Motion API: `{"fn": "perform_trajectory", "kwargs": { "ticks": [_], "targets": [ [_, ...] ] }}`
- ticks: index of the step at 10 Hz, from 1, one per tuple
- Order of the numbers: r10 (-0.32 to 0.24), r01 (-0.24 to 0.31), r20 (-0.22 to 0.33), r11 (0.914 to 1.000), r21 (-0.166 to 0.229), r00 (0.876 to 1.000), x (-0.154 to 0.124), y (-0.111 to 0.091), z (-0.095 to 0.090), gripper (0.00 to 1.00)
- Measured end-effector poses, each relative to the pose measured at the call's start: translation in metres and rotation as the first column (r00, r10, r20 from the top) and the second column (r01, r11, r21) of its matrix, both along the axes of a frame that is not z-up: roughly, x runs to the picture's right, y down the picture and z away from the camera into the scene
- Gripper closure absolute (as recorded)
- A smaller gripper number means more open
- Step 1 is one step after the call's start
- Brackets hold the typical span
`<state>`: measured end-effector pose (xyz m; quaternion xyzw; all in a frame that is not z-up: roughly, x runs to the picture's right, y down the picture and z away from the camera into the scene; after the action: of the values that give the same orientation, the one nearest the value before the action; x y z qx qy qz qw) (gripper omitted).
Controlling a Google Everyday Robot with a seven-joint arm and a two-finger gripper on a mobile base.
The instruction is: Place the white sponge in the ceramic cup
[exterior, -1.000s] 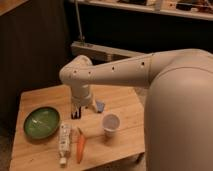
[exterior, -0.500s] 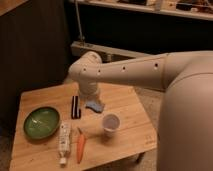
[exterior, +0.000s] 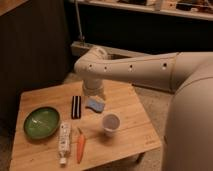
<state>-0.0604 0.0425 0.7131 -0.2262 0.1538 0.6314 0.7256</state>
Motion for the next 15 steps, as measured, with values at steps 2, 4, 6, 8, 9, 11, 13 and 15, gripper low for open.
{"fn": "perform_trajectory", "kwargs": {
  "ticks": [2, 4, 6, 8, 9, 11, 13, 15],
  "targets": [
    [-0.001, 0.001, 0.006, 1.0000, 0.001, 1.000, -0.001, 0.000, 0.001, 0.35],
    [-0.065, 0.063, 0.070, 0.9975, 0.033, 0.995, -0.004, -0.010, 0.016, 0.35],
    [-0.215, 0.203, 0.205, 0.9759, 0.080, 0.955, -0.026, -0.026, 0.035, 0.35],
    [-0.345, 0.325, 0.263, 0.9383, 0.119, 0.901, -0.034, -0.036, 0.049, 0.35],
    [-0.355, 0.335, 0.268, 0.9348, 0.119, 0.896, -0.038, -0.034, 0.050, 0.35],
    [-0.365, 0.346, 0.245, 0.9308, 0.118, 0.898, -0.027, -0.028, 0.059, 0.35],
    [-0.367, 0.348, 0.226, 0.9297, 0.120, 0.902, -0.019, -0.017, 0.078, 0.35],
    [-0.399, 0.373, 0.262, 0.9163, 0.147, 0.879, -0.017, -0.018, 0.098, 0.35]
  ]
}}
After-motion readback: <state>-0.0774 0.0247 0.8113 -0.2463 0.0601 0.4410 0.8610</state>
